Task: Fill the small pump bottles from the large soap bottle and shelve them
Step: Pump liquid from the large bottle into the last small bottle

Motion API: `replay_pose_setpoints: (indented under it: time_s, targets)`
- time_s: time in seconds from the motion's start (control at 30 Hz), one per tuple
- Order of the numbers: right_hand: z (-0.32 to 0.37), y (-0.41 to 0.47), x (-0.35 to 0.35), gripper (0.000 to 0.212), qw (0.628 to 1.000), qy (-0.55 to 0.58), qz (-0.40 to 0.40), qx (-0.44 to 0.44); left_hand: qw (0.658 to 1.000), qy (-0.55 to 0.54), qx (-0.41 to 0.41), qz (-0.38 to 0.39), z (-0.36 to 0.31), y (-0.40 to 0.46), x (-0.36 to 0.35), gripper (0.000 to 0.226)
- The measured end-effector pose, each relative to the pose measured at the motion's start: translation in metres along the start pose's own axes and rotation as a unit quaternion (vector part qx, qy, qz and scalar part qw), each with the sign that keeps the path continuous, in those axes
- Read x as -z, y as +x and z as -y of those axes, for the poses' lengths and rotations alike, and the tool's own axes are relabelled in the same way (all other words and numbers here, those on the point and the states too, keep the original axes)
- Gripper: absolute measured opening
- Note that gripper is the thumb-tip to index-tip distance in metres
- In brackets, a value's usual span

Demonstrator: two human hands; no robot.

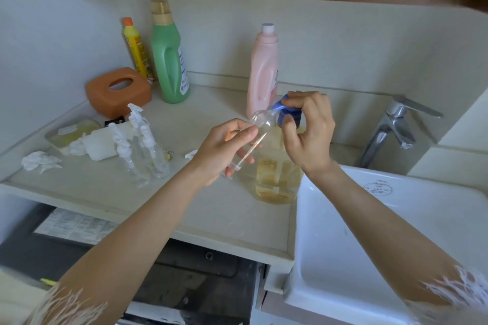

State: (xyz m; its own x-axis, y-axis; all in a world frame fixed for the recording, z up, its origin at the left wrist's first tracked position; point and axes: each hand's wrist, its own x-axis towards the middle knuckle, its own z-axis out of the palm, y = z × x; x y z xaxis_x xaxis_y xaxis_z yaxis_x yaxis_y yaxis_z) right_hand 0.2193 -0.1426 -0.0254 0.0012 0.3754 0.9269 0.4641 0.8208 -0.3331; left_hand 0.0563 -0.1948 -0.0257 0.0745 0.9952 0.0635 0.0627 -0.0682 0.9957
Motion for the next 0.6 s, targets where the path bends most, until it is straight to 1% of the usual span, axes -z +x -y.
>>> replay_pose_setpoints:
  time_s: [0.1,0.2,0.37,0.5,0.6]
  targets:
    - [0.005,-0.001,0.003,0.021,1.000,-0.015,0.020,-0.003,1.000,0.009,0.004,0.010,-0.005,-0.002,0.001,0.017]
    - [0.007,0.008,0.011,0.025,0.998,-0.024,0.051,0.006,1.000,0.018,-0.008,0.010,-0.013,-0.005,0.004,0.017]
    - [0.009,0.016,0.019,0.032,0.996,-0.002,0.086,0.014,0.998,0.053,-0.024,0.001,-0.022,-0.006,0.005,0.031]
    - [0.006,0.012,0.016,0.032,0.996,0.009,0.085,0.014,0.999,0.043,-0.026,-0.012,-0.021,-0.008,0.002,0.029]
    - [0.007,0.005,0.009,0.033,0.998,0.022,0.052,0.015,0.999,0.032,-0.029,-0.020,-0.019,-0.006,0.001,0.031]
